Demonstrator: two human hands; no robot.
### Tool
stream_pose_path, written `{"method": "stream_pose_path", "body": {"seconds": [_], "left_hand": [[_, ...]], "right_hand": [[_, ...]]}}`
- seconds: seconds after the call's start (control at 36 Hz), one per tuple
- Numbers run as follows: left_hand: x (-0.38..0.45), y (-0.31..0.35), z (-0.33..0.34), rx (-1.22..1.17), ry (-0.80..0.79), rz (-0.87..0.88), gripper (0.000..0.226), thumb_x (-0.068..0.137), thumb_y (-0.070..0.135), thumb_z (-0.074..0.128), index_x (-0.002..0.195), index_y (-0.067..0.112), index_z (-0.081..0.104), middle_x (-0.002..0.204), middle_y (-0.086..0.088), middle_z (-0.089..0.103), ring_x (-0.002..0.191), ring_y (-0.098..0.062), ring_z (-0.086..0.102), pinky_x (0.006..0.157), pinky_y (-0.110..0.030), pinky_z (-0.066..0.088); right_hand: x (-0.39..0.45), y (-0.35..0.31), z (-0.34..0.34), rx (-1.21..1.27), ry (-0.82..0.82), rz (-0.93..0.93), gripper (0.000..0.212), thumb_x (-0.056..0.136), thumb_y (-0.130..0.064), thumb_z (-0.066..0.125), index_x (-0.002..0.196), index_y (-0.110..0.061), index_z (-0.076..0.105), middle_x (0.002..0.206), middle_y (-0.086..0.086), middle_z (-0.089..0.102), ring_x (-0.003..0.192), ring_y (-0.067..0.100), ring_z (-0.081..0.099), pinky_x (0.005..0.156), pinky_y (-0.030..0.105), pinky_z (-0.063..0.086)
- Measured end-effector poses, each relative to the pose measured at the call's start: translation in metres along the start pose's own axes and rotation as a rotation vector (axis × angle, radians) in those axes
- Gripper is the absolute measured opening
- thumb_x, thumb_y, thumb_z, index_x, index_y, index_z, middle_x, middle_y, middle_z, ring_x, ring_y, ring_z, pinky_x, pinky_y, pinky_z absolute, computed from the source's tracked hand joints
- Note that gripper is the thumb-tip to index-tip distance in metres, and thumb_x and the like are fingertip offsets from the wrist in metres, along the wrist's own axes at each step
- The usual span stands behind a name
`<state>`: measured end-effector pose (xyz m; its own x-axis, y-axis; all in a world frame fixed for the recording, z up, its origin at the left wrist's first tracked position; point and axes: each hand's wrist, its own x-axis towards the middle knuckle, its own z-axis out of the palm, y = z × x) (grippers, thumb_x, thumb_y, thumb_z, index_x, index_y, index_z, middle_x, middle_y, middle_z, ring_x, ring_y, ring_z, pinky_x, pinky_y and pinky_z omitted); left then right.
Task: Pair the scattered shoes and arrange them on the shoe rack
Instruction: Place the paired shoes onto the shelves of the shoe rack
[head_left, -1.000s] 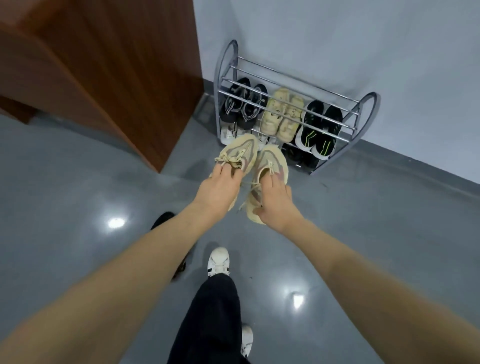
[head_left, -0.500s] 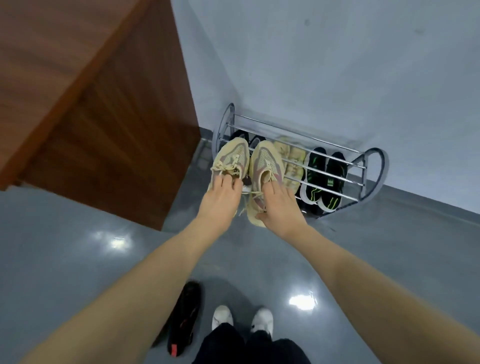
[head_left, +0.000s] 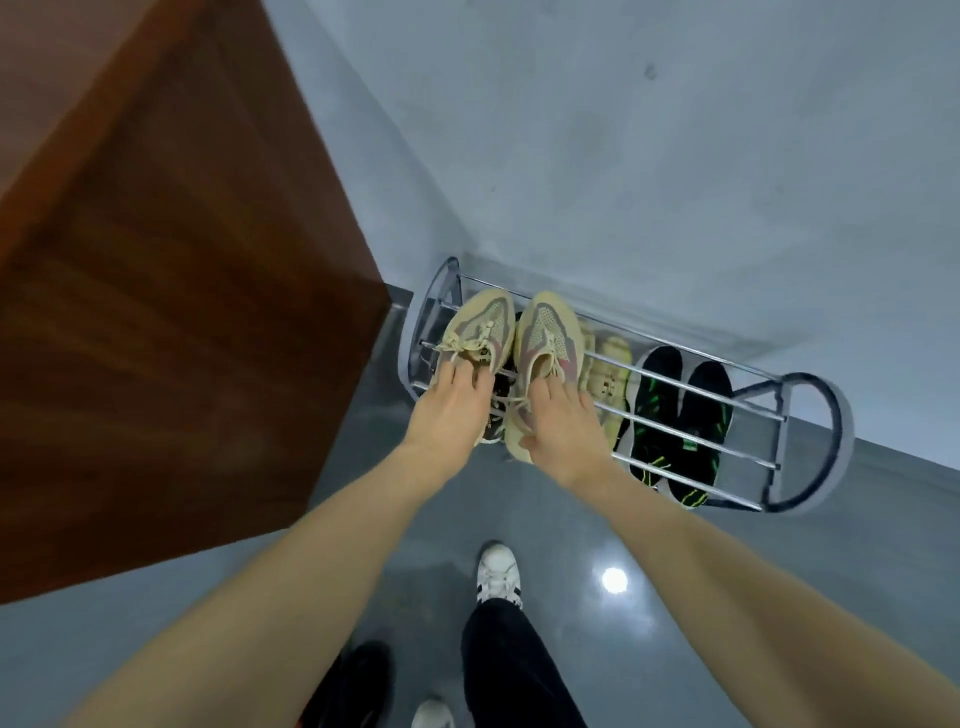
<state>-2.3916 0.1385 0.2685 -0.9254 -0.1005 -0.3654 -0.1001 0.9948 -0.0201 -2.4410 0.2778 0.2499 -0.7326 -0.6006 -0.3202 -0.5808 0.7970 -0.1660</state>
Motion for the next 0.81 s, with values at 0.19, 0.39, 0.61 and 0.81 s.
{"method": "stream_pose_path", "body": {"seconds": [0.19,0.39,0.61,0.81], "left_hand": [[0.064,-0.009,0.027,0.053,0.011,0.008,0.061,0.072,0.004,0.073,0.123,0.007,0.040,0.121,-0.013,0.048,0.112,-0.026,0.047,0.078,-0.026,0.048],[0.089,-0.025,0.050,0.106,0.160,0.063,0.050,0.040,-0.005,0.075,0.087,0.005,0.063,0.077,-0.009,0.061,0.071,-0.023,0.060,0.051,-0.025,0.047],[0.092,-0.031,0.070,0.136,0.148,0.093,0.036,0.035,-0.008,0.062,0.068,0.006,0.067,0.061,-0.007,0.055,0.054,-0.021,0.056,0.040,-0.022,0.042],[0.093,-0.036,0.070,0.150,0.062,0.041,0.028,0.040,0.000,0.052,0.061,0.011,0.068,0.058,-0.004,0.056,0.054,-0.020,0.057,0.042,-0.019,0.041]], "right_hand": [[0.054,0.021,0.027,0.032,0.007,0.002,0.038,0.085,-0.019,0.062,0.116,-0.008,0.042,0.121,0.008,0.047,0.110,0.027,0.044,0.092,0.034,0.034],[0.074,0.015,0.043,0.082,0.006,0.017,0.041,0.078,-0.011,0.069,0.112,0.000,0.050,0.119,0.018,0.049,0.107,0.038,0.046,0.088,0.049,0.041],[0.079,0.007,0.065,0.188,-0.019,-0.011,0.038,0.071,-0.002,0.072,0.105,0.000,0.054,0.111,0.017,0.054,0.101,0.038,0.051,0.087,0.047,0.047],[0.081,0.004,0.070,0.111,-0.076,-0.002,0.039,0.084,-0.011,0.062,0.118,-0.007,0.044,0.125,0.008,0.046,0.116,0.030,0.042,0.096,0.040,0.035]]}}
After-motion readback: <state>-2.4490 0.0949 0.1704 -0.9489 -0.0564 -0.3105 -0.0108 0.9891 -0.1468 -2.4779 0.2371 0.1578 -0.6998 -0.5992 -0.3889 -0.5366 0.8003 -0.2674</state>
